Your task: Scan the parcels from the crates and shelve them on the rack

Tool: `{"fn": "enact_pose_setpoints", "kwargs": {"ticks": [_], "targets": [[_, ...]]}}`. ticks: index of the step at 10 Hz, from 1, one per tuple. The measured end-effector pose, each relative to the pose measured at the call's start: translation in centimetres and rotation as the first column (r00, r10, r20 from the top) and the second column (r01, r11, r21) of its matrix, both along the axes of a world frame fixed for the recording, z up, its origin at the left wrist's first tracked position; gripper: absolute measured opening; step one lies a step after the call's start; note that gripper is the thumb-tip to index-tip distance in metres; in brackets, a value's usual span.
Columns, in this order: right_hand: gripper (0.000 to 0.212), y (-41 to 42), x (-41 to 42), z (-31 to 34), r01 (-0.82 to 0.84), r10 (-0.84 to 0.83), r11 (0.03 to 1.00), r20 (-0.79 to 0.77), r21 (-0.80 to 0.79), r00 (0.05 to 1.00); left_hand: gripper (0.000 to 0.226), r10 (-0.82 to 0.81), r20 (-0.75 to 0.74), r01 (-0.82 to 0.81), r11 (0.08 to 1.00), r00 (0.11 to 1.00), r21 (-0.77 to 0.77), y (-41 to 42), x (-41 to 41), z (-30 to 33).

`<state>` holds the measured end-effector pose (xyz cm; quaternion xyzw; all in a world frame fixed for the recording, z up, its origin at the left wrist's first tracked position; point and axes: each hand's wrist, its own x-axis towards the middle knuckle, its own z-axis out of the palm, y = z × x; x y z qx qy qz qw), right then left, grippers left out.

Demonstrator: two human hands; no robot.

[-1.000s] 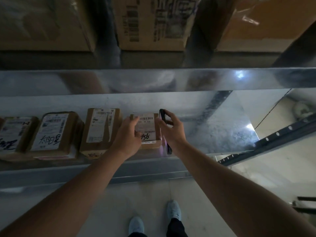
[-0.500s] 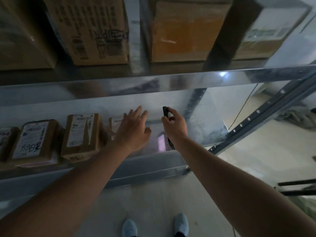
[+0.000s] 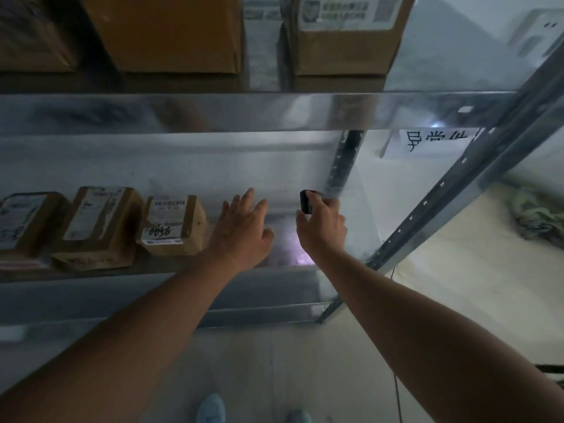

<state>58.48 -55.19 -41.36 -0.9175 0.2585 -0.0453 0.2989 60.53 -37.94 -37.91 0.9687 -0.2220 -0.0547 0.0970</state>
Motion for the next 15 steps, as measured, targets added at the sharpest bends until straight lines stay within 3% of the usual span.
{"fn": "enact_pose_setpoints", "kwargs": {"ticks": [4,7,10,13,15], "targets": [[0.050,-3.8,2.7,-5.1,-0.058,0.034,0.938,-0.076,-0.341,0.997,0.068,-0.006,-0.003,0.006,1.000,1.000,-0.011,-2.7,1.9,-3.8],[0.048,-3.4,3.0,-6.2,-0.079,0.016,0.903,-0.151,-0.422,0.988,0.069,-0.015,-0.008,0.015,1.000,1.000,0.024,-2.0,2.1,-5.0],[0.073,-3.2,3.1,-7.7,-0.141,0.012,0.827,-0.234,-0.544,0.972,0.072,-0.024,-0.029,0.023,1.000,0.999,-0.014,-1.8,2.3,-5.7],[0.074,-3.2,3.2,-7.3,-0.177,0.015,0.826,-0.293,-0.535,0.956,0.071,-0.018,-0.018,0.018,0.999,1.000,-0.038,-1.4,2.2,-5.5],[0.060,-1.1,1.3,-2.5,-0.180,0.118,0.897,-0.174,-0.404,0.978,0.068,0.059,-0.051,-0.063,0.995,0.997,-0.077,-0.4,0.0,-2.1]]}}
